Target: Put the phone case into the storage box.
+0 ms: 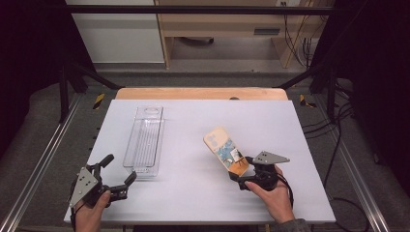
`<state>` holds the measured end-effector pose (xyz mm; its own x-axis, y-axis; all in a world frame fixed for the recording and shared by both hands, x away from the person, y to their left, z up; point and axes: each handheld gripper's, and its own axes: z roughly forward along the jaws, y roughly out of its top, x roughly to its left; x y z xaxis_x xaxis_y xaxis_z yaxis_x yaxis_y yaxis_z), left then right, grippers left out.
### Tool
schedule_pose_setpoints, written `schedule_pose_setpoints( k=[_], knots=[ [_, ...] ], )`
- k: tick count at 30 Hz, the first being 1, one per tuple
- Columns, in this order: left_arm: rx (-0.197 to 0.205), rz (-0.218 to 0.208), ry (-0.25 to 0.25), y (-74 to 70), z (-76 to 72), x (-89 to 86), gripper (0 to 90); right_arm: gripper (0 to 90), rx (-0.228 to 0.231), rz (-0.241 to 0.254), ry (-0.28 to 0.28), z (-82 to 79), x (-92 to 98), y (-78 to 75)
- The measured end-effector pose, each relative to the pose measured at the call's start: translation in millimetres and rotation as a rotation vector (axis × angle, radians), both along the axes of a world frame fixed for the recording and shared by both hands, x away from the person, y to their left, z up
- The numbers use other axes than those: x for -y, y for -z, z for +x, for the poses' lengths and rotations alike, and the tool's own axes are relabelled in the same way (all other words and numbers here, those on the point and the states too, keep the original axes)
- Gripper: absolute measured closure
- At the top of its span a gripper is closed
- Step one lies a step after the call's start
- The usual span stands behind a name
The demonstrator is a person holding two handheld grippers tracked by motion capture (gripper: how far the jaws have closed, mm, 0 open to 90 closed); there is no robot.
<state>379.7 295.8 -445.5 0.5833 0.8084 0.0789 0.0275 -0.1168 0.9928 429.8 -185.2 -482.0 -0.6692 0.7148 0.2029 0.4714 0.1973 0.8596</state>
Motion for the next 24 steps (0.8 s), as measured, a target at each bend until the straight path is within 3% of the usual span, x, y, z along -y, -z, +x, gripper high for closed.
schedule_pose_setpoints(
  k=[5,7,8,14,16,20,24],
  knots=[
    [-0.003,-0.008,0.071,-12.0,-1.4,23.9,1.5,11.8,0.005,0.031,-0.009,-2.3,-0.9,-1.3],
    [-0.044,-0.097,0.123,-13.3,0.7,35.4,1.5,11.8,0.010,0.038,-0.010,-3.0,-2.1,-3.2],
    [-0.059,-0.113,0.141,-14.3,1.8,41.3,1.5,11.8,0.014,0.046,-0.011,-2.8,-1.8,-4.0],
    [-0.069,-0.098,0.195,-19.9,11.7,69.3,1.6,11.8,0.022,0.061,-0.007,-4.2,-2.5,-5.8],
    [-0.088,-0.131,0.212,-21.4,15.1,75.6,1.7,11.8,0.025,0.072,-0.005,-4.2,-2.8,-6.2],
    [-0.092,-0.148,0.222,-24.4,21.3,85.4,2.1,11.8,0.032,0.083,-0.003,-4.6,-3.5,-7.1],
    [-0.084,-0.129,0.233,-27.7,29.2,96.7,2.1,11.8,0.041,0.095,-0.005,-5.1,-4.3,-8.6]
  ],
)
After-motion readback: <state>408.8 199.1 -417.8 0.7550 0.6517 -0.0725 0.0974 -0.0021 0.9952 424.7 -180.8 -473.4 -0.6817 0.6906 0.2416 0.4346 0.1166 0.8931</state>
